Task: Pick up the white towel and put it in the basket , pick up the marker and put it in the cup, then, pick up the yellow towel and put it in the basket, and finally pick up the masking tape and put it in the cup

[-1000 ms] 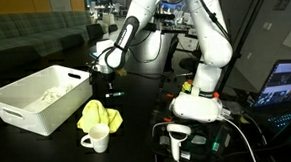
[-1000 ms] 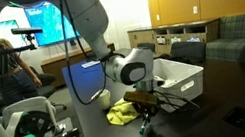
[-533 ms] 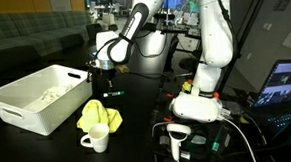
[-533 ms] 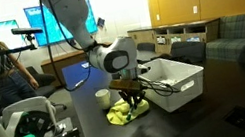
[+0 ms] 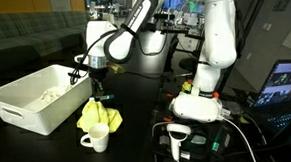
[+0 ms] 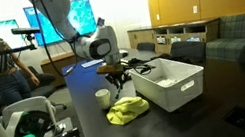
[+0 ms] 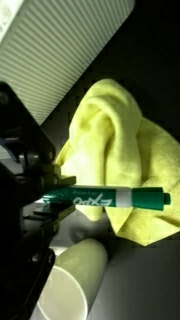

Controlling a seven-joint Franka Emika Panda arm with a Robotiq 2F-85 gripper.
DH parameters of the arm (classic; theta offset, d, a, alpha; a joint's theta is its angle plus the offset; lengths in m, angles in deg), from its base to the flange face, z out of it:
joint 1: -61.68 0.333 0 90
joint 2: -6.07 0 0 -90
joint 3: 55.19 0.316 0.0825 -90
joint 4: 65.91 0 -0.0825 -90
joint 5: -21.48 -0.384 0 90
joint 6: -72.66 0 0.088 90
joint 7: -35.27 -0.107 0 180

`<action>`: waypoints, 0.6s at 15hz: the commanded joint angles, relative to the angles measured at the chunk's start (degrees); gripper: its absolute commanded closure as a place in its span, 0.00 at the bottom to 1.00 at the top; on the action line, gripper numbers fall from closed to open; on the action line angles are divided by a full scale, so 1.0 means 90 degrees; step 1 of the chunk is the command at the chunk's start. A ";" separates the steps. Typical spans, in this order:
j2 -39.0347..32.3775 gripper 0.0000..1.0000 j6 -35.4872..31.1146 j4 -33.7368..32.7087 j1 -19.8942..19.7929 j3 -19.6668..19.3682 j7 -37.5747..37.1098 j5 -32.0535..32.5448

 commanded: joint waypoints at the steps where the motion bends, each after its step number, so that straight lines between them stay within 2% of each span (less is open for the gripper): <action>1: 0.0221 0.95 -0.0163 -0.0052 0.0255 0.0344 0.0168 -0.0639; 5: 0.0124 0.95 -0.0394 -0.0207 0.0483 0.0749 0.0271 -0.1181; 9: -0.0033 0.95 -0.0993 -0.0191 0.0411 0.1412 0.0736 -0.2087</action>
